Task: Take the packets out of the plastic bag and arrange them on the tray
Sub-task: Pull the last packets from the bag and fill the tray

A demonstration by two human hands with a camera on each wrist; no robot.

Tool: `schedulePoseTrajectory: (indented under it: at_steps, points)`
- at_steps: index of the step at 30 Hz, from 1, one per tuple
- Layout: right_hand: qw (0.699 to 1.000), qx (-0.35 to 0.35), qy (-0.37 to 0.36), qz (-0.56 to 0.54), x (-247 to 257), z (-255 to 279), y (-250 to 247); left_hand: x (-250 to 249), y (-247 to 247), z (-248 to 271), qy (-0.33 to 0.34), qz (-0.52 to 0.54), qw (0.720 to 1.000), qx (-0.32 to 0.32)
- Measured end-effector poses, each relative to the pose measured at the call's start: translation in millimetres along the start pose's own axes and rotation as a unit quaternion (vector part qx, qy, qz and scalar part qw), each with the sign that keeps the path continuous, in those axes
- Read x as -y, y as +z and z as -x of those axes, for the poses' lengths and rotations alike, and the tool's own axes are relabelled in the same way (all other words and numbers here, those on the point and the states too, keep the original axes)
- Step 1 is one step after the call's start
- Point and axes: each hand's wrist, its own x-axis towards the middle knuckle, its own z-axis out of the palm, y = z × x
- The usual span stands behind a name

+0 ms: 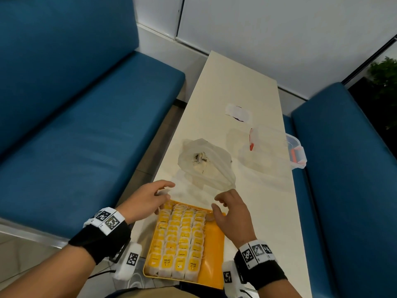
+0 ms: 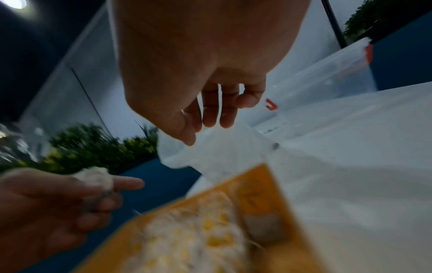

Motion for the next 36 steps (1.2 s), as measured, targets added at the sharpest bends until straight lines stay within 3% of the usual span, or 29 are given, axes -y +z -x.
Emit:
schedulePoseTrajectory:
  at_steps: [3, 6, 11, 15, 18, 22, 32, 36]
  points:
    - [0.994, 0.018, -0.058, -0.086, 45, -11, -14, -17, 9, 0, 0.021, 0.013, 0.999, 0.040]
    - [0.985, 0.078, -0.048, -0.145, 70, -18, -17, -35, 25, 2, 0.049, 0.011, 0.996, 0.079]
    - [0.979, 0.125, -0.006, -0.163, 71, -16, -12, -49, 39, 8, 0.058, 0.013, 0.993, 0.099]
    - [0.969, 0.179, -0.017, -0.169, 63, -13, -18, -50, 41, 9, 0.048, 0.016, 0.995, 0.091]
    - [0.976, 0.162, -0.027, -0.143, 58, -10, -18, -51, 45, 8, 0.052, 0.013, 0.995, 0.088]
    - [0.988, 0.081, -0.032, -0.130, 54, -9, -20, -50, 49, 7, 0.075, 0.024, 0.994, 0.080]
    - [0.947, 0.076, 0.150, -0.272, 52, -10, -36, -42, 58, 6, 0.088, 0.033, 0.995, 0.037]
    - [0.908, 0.070, 0.233, -0.342, 54, -13, -34, -42, 66, 2, 0.106, 0.012, 0.994, -0.004]
